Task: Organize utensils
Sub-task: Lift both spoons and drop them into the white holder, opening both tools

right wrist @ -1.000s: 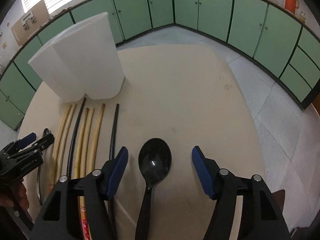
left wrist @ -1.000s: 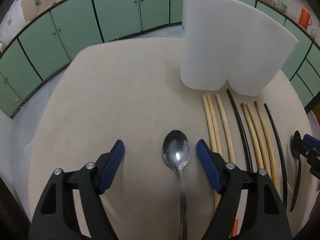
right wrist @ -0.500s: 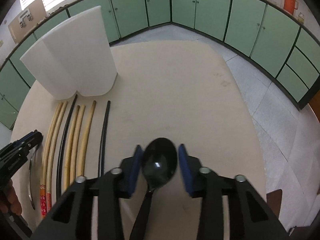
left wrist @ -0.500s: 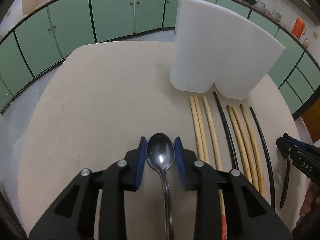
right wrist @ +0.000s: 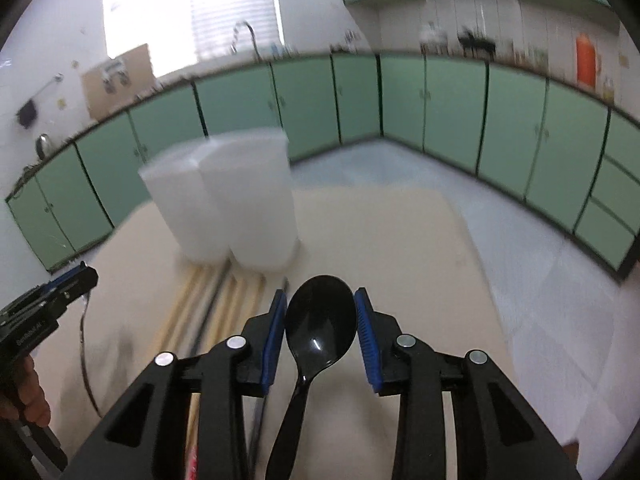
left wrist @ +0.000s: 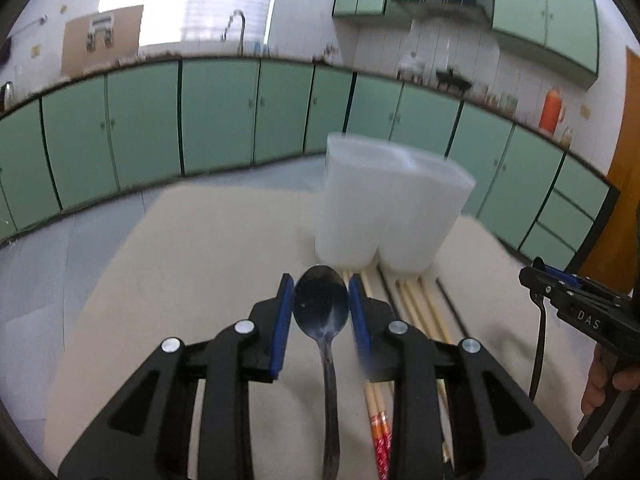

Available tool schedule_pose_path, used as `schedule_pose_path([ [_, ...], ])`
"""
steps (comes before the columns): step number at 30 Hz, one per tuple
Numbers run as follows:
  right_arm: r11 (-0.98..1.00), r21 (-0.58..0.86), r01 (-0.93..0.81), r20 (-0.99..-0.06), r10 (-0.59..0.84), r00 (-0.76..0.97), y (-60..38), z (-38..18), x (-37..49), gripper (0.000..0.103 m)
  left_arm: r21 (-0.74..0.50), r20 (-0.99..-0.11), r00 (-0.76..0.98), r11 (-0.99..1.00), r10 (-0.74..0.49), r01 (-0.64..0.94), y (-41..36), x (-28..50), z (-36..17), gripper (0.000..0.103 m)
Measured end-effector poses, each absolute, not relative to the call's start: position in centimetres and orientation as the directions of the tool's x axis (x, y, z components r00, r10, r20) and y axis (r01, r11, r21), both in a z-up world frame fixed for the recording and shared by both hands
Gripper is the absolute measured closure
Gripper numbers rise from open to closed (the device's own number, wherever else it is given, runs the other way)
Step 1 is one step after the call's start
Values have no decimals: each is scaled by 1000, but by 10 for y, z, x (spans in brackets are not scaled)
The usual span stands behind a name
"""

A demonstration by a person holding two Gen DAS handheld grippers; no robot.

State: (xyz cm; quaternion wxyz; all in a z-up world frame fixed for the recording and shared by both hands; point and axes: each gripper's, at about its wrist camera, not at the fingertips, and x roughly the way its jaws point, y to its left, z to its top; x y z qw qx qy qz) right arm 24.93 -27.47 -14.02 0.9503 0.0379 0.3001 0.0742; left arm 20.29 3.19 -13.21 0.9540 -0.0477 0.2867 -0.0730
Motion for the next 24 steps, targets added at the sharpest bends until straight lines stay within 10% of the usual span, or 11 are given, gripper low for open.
schedule_pose_path([
  [17,969,116,-217,-169,235,957,-259,-34,329,69,-183,-186,954,963,-233,199,26,245,2,76],
  [24,972,104,-213,-145,227,963,-246,-37,379,69,-186,-164,956,960,-242,211,-6,309,9,76],
])
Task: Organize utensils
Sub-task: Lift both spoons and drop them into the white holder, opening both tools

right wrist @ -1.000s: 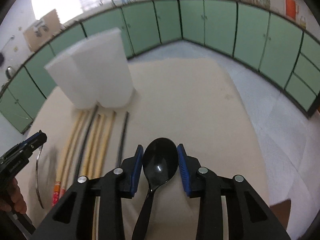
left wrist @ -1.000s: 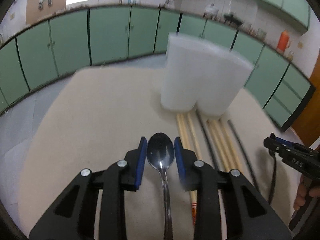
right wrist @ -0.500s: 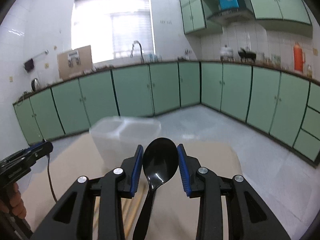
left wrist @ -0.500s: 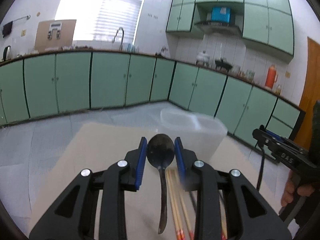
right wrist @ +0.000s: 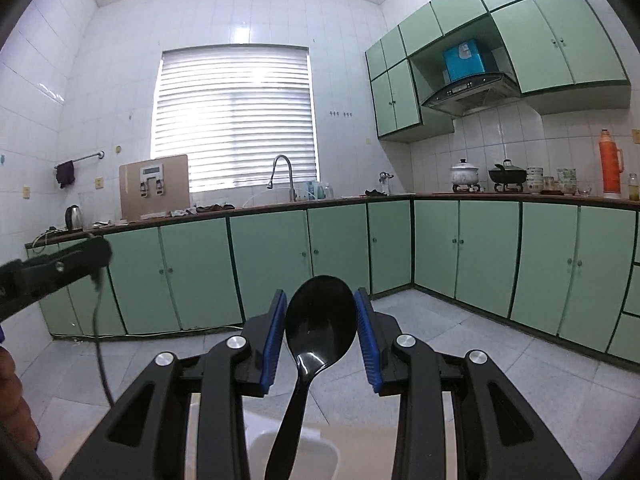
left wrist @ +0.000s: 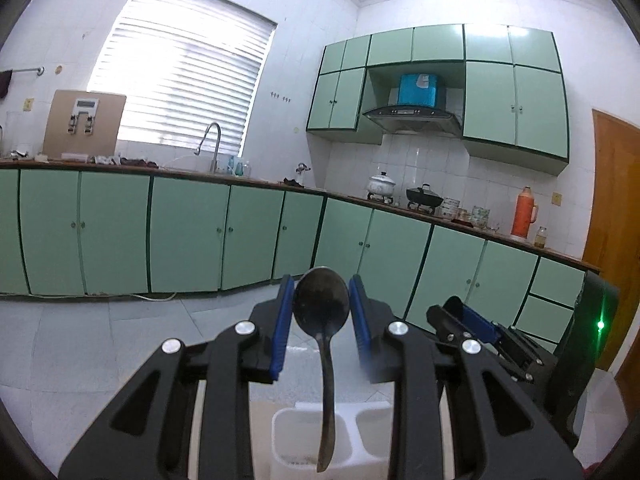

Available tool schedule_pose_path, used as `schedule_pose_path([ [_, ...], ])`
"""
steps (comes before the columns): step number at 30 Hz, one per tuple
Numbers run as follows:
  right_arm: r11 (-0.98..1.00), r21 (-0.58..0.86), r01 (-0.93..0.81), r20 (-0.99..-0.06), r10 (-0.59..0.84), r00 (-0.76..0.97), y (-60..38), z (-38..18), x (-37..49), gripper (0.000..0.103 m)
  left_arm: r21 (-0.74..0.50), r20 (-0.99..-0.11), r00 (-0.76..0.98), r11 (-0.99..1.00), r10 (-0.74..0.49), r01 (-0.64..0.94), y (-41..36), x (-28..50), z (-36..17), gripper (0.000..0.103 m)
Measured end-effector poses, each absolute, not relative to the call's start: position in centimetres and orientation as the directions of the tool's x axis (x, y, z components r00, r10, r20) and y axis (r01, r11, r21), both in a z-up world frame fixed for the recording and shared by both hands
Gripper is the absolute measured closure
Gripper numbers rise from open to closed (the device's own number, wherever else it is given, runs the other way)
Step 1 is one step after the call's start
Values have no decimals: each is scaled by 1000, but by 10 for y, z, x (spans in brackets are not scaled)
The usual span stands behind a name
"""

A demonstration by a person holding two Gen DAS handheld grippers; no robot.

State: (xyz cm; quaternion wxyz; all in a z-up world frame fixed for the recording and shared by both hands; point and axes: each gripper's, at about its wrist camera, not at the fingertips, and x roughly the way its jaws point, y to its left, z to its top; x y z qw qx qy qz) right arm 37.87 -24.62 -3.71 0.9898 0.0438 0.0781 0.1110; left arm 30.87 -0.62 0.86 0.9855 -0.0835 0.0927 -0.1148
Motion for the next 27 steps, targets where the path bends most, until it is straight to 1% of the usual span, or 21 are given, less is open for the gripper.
schedule_pose_path([
  [4,976,74,-205,-187,216,958,-238,-61,392,69,-208,-224,943,957,-246,201,-14,336,-17,76],
  [9,972,79,-221,-225,233,946,-234,-85,388,69,-196,-304,922,963,-240,186,-16,350,-51,76],
  [14,967,76,-244,-272,255,928,-229,-103,380,68,-190,-341,911,966,-233,176,-2,348,-68,75],
  [16,965,79,-250,-288,262,921,-228,-107,378,68,-191,-354,907,967,-229,170,2,347,-71,71],
  [18,965,74,-252,-300,262,917,-228,-110,374,67,-192,-360,905,968,-224,163,8,343,-73,64],
  [19,965,75,-250,-303,261,917,-228,-110,371,66,-191,-362,905,968,-222,161,10,339,-74,64],
  [22,968,89,-237,-311,253,916,-233,-108,359,57,-190,-365,906,970,-214,152,19,325,-74,57],
  [24,971,102,-218,-320,239,917,-239,-105,347,46,-189,-368,905,970,-213,152,24,315,-73,50],
  [25,971,111,-210,-324,235,916,-241,-104,341,42,-180,-374,905,973,-205,146,26,307,-73,48],
  [27,975,125,-184,-336,216,917,-247,-103,323,25,-166,-384,901,975,-201,147,29,293,-73,39],
])
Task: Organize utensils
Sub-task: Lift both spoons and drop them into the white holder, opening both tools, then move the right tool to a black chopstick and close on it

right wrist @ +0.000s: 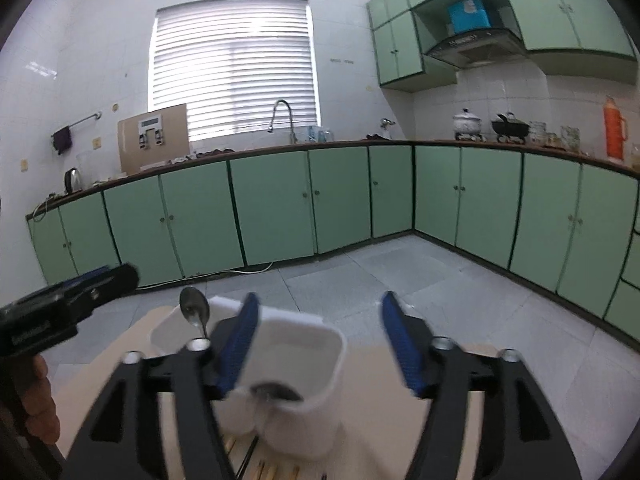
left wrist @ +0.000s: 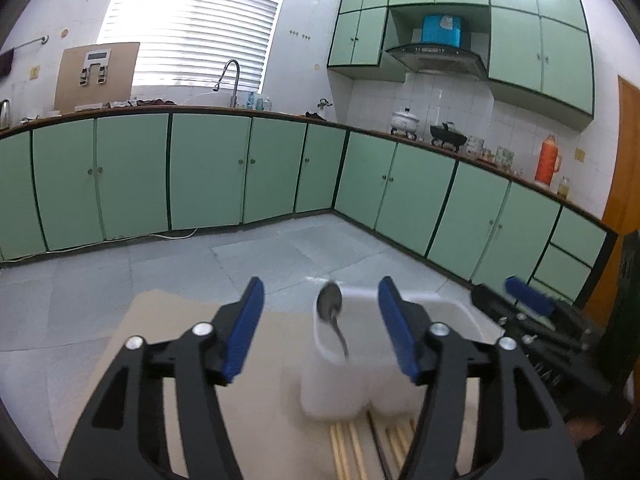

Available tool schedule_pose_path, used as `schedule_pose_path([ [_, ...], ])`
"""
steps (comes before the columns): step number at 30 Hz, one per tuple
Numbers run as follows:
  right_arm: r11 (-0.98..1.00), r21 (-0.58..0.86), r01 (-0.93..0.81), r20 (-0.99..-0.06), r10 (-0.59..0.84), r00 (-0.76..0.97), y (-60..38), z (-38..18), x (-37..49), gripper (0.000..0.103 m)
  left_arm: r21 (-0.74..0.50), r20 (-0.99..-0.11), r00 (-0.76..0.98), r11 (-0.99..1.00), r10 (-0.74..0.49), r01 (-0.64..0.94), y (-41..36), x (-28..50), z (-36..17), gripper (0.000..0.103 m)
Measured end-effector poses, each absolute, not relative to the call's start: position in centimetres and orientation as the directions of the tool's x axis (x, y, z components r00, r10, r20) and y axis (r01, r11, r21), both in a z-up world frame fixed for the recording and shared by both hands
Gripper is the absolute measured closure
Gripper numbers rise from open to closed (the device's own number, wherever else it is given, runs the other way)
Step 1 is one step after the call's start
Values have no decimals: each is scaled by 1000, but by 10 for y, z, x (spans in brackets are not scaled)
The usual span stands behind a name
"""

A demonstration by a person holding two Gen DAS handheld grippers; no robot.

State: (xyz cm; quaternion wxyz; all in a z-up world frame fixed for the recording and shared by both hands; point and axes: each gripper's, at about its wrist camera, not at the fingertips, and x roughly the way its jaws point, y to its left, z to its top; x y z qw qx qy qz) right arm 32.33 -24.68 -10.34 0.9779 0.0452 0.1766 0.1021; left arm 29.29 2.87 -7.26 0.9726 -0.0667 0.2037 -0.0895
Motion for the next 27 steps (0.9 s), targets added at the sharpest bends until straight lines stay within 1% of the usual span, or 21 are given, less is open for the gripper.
schedule_pose_path([
  [1,976,128,-178,-340,212,916,-249,-104,317,22,-158,-395,898,977,-196,143,31,282,-74,37],
  [3,979,127,-162,-370,198,908,-254,-109,294,15,-152,-415,888,978,-196,145,35,262,-79,28],
  [5,979,132,-156,-401,197,895,-258,-116,273,12,-139,-441,876,979,-196,149,38,246,-86,24],
  [7,979,135,-153,-427,197,882,-261,-121,257,12,-116,-495,847,981,-194,157,38,226,-97,24],
  [11,979,157,-132,-509,195,839,-269,-142,221,12,-93,-573,799,983,-184,160,42,193,-118,24],
  [14,982,155,-106,-556,175,812,-271,-157,196,12,-87,-628,759,985,-171,150,46,172,-137,24],
  [17,983,157,-93,-597,170,784,-271,-171,172,13,-64,-665,731,987,-153,148,48,158,-151,24],
  [19,983,156,-93,-617,170,768,-272,-178,163,17,-58,-694,704,987,-147,149,48,151,-162,25],
  [21,985,147,-95,-635,167,754,-272,-183,156,25,-54,-712,688,987,-144,150,43,145,-171,31],
  [22,985,145,-95,-648,167,743,-271,-187,153,26,-48,-725,674,987,-139,152,44,144,-178,32],
  [24,982,159,-98,-662,179,727,-270,-192,147,37,-52,-744,653,986,-143,158,42,140,-188,35],
  [25,981,161,-104,-668,186,720,-266,-195,144,39,-53,-750,645,986,-145,160,41,138,-191,35],
  [27,981,149,-123,-677,192,710,-263,-198,138,46,-61,-764,626,984,-155,169,41,136,-197,36],
])
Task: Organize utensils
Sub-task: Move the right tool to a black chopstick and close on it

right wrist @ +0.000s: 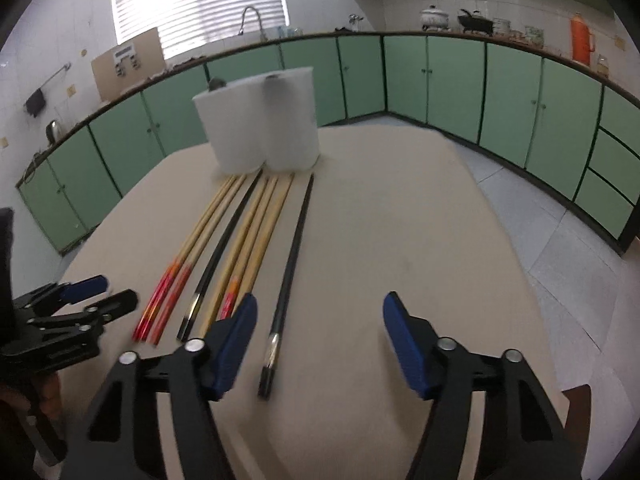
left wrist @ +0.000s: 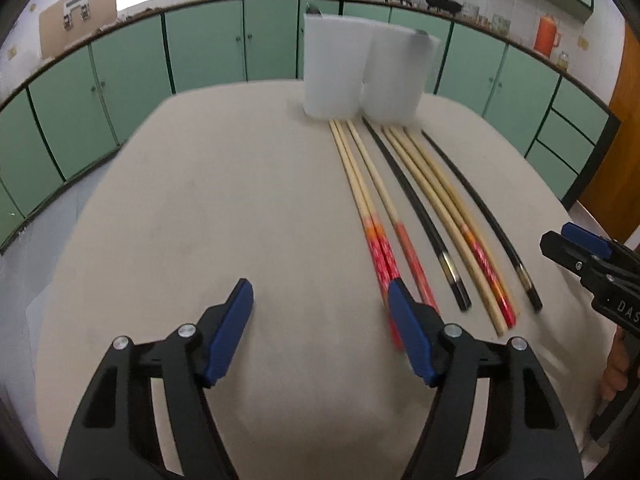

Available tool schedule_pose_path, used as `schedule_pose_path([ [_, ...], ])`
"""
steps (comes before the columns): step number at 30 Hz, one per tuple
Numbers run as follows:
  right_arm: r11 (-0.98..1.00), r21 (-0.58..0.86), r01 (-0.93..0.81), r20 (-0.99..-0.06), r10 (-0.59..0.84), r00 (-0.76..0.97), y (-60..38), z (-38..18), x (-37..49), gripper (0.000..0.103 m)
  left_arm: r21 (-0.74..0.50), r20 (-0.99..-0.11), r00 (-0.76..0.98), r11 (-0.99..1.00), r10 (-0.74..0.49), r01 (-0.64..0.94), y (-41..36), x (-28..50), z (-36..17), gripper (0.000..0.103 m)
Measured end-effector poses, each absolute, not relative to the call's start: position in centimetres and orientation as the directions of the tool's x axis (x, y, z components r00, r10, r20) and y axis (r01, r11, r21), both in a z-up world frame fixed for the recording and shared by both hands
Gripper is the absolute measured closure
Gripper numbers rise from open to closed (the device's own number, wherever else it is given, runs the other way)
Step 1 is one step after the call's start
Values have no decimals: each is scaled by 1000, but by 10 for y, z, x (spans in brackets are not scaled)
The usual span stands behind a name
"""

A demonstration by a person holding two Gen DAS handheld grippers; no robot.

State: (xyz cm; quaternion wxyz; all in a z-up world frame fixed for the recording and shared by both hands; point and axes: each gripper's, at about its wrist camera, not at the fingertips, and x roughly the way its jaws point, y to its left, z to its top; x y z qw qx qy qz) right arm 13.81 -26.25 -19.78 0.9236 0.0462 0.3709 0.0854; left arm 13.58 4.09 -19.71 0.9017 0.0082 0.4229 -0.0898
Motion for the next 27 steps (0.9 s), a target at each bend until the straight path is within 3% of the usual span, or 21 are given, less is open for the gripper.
schedule_pose_path([
  [13,971,110,-211,-739,222,636,-242,-216,124,75,-47,-762,627,980,-161,194,27,118,-202,37],
  [17,970,78,-232,-742,212,636,-239,-216,122,93,-47,-764,626,981,-156,188,26,117,-202,47],
  [27,981,57,-185,-748,164,643,-254,-214,122,96,-46,-766,625,982,-151,182,30,117,-199,51],
])
